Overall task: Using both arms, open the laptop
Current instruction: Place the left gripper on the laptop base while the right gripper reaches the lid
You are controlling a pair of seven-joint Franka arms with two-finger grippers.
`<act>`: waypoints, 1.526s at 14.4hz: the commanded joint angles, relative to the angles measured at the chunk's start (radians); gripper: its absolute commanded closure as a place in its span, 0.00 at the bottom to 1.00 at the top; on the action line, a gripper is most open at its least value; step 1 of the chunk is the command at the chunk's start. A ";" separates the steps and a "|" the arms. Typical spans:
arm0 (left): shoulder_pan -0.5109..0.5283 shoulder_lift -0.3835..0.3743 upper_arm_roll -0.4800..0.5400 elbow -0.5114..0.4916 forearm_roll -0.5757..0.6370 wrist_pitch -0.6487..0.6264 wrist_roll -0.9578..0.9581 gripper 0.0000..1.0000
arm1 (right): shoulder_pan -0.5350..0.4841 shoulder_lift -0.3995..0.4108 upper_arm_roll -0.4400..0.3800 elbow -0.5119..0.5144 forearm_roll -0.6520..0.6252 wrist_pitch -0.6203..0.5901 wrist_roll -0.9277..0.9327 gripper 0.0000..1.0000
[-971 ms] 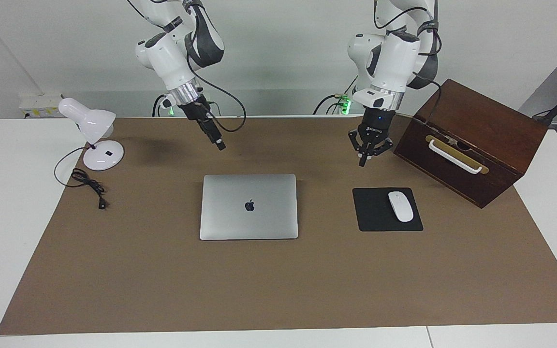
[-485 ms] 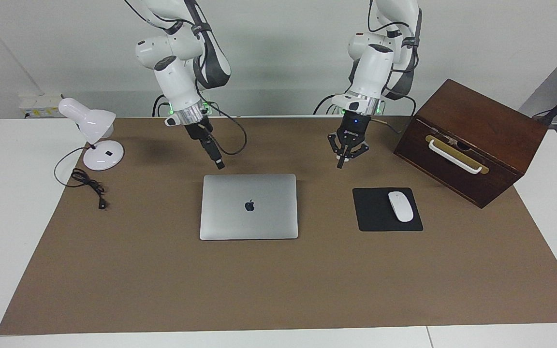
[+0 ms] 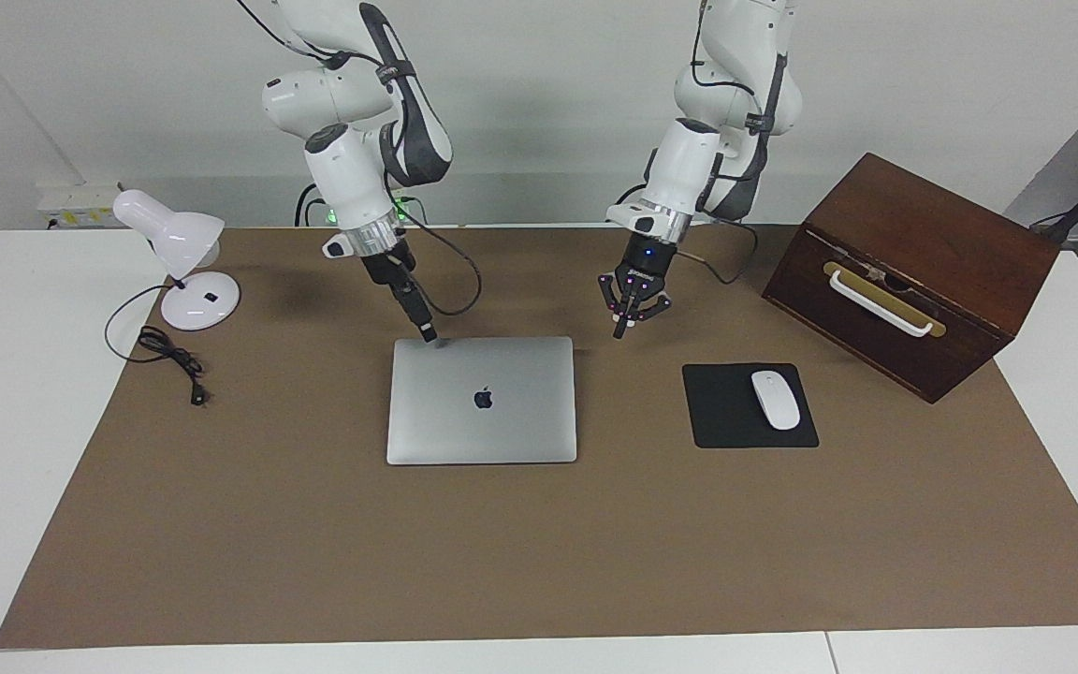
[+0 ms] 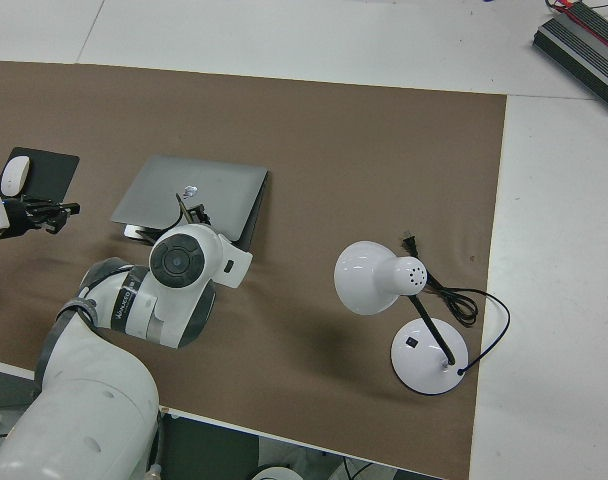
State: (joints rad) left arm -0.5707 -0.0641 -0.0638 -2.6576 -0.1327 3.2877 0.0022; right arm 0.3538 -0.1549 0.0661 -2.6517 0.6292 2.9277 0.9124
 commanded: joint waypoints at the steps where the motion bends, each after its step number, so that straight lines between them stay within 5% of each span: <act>1: -0.047 0.050 0.013 -0.015 -0.019 0.104 0.001 1.00 | -0.010 0.040 0.003 0.038 0.026 0.019 -0.041 0.00; 4: -0.084 0.144 0.013 -0.013 -0.021 0.217 0.001 1.00 | -0.015 0.060 0.003 0.056 0.026 0.019 -0.055 0.00; 22: -0.129 0.260 0.018 0.099 -0.007 0.216 0.133 1.00 | -0.056 0.112 0.001 0.141 0.026 0.013 -0.084 0.00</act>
State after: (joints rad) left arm -0.6768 0.1629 -0.0632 -2.5862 -0.1326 3.4826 0.1072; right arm 0.3120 -0.0640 0.0607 -2.5388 0.6292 2.9298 0.8752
